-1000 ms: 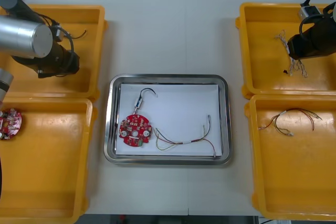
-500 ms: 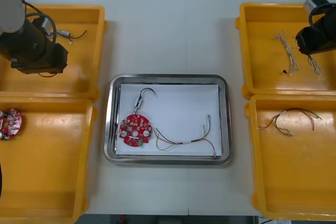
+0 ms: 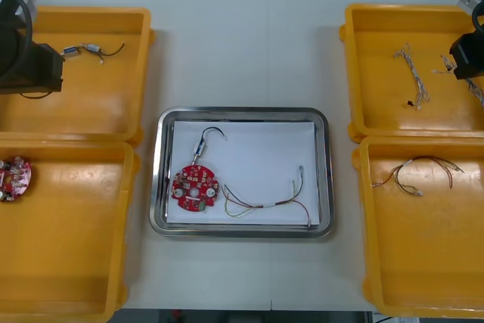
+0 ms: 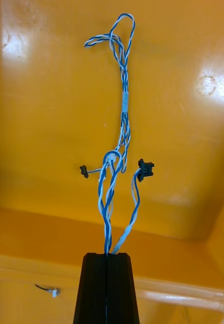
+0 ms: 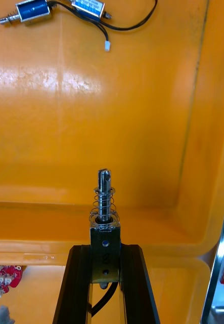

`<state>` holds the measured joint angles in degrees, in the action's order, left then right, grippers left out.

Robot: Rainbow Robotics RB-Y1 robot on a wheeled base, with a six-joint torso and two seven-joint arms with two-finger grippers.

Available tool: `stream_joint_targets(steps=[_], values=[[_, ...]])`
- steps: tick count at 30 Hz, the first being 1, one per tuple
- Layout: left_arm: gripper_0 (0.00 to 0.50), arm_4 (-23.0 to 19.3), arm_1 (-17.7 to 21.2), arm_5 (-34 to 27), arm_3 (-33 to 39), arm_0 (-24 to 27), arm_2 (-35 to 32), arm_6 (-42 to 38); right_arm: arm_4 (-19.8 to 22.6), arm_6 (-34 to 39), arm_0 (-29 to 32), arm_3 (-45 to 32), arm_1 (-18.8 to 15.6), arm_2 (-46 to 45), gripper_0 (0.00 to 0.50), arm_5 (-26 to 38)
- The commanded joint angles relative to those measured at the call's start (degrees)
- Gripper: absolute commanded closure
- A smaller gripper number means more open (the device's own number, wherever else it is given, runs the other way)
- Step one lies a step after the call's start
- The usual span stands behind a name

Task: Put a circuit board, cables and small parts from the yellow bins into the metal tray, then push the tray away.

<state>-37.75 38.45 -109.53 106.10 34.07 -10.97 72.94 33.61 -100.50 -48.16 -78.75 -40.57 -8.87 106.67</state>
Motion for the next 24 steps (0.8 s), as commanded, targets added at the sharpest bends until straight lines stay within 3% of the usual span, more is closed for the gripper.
stream_joint_targets(steps=[1, 6, 24], values=[[0.500, -5.2, 4.2, -0.5, 5.3, -5.3, -5.3, 8.4, 1.5, -3.8, -1.1, -5.2, -2.9, -1.5, 0.500, 2.9], [0.500, -7.4, 5.0, -0.5, 10.0, -9.6, -6.9, 8.4, 5.1, -5.1, -1.0, -9.0, -2.8, -0.9, 0.500, 3.3], [0.500, -10.7, 8.2, -0.5, 16.5, -15.2, -8.8, 7.4, 16.3, -5.8, 4.6, -31.0, -1.3, 7.5, 0.500, 3.3]])
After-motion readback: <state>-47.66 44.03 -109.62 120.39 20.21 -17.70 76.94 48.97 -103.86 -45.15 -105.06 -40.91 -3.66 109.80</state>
